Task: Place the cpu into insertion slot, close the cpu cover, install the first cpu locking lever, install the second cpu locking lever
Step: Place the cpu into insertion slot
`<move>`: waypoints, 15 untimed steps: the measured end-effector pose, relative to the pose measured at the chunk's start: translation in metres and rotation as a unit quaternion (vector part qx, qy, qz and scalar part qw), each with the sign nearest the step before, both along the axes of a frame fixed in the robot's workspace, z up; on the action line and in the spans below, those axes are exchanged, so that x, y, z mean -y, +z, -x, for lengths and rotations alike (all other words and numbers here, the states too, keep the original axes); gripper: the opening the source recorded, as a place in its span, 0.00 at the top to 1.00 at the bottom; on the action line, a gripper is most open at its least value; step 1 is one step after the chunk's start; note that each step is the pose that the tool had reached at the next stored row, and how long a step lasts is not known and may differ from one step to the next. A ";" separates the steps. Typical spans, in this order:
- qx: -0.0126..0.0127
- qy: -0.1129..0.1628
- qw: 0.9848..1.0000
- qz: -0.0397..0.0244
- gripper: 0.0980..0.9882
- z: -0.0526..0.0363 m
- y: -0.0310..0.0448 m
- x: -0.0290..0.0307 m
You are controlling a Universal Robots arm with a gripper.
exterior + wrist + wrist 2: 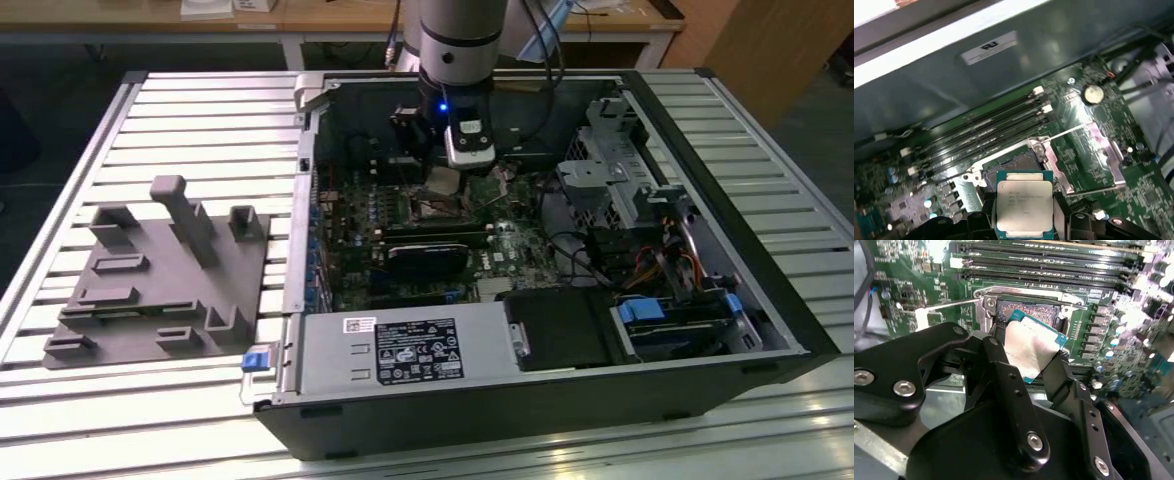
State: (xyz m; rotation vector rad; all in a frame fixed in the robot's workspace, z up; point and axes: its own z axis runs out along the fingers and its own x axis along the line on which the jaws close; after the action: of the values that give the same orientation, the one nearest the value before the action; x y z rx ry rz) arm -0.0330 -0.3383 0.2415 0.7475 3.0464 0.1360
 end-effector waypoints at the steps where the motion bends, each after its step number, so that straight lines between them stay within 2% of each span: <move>1: 0.000 -0.009 1.000 0.000 0.50 0.0000 -0.0001 0.0000; 4: 0.000 -0.036 0.999 0.000 0.50 0.0000 -0.0007 0.0000; 8: 0.000 -0.072 0.997 0.000 0.50 0.0000 -0.0014 0.0000; 12: 0.000 -0.109 0.994 0.000 0.50 0.0000 -0.0021 0.0000; 15: 0.000 -0.136 0.991 0.000 0.50 0.0000 -0.0026 0.0000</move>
State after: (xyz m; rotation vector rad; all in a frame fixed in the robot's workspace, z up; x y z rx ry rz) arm -0.0330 -0.3383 0.2389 1.1497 2.9059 0.1336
